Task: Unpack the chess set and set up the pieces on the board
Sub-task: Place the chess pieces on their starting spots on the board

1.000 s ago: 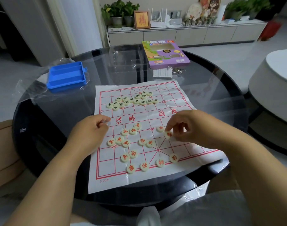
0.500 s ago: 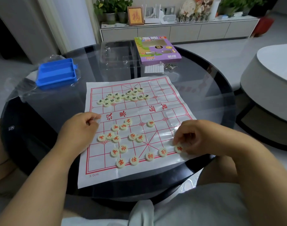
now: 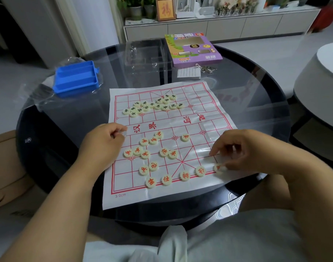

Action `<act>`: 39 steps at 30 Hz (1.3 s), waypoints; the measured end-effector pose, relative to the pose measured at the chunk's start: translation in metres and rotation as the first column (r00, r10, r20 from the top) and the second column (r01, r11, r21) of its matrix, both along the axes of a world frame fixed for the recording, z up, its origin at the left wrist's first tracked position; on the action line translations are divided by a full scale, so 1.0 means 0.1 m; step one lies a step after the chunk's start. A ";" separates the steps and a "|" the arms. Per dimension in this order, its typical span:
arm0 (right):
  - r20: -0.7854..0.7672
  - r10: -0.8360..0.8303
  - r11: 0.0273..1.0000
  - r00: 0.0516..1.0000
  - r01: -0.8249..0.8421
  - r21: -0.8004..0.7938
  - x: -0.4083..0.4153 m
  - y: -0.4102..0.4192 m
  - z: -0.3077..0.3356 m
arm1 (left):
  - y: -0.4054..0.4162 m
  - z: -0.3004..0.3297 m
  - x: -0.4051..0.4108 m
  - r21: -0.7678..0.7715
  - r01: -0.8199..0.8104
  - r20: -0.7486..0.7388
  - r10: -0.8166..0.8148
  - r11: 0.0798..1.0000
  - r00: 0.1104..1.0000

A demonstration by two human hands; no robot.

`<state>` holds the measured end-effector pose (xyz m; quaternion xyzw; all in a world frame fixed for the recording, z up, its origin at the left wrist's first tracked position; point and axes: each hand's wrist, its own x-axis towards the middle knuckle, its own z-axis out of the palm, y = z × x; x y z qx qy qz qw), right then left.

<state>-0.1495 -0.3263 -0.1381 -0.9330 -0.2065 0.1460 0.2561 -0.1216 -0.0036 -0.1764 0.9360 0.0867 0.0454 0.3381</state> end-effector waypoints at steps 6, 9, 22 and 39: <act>0.031 -0.020 0.999 0.999 0.019 0.034 0.04 0.16 0.03 | 0.03 0.00 0.00 -0.001 0.016 -0.012 -0.016 1.000 1.000; 0.051 -0.013 0.998 0.999 0.010 0.054 0.03 0.33 0.07 | 0.04 0.01 0.02 -0.014 0.022 -0.035 -0.023 1.000 0.999; 0.170 0.412 0.910 0.895 -0.394 -0.129 -0.25 0.96 -0.17 | 0.05 0.05 0.02 -0.035 0.049 -0.059 -0.051 0.998 0.997; 0.315 -0.079 0.997 0.946 0.074 0.027 0.14 0.88 0.09 | 0.08 0.06 0.02 -0.103 0.078 -0.087 -0.087 0.992 0.992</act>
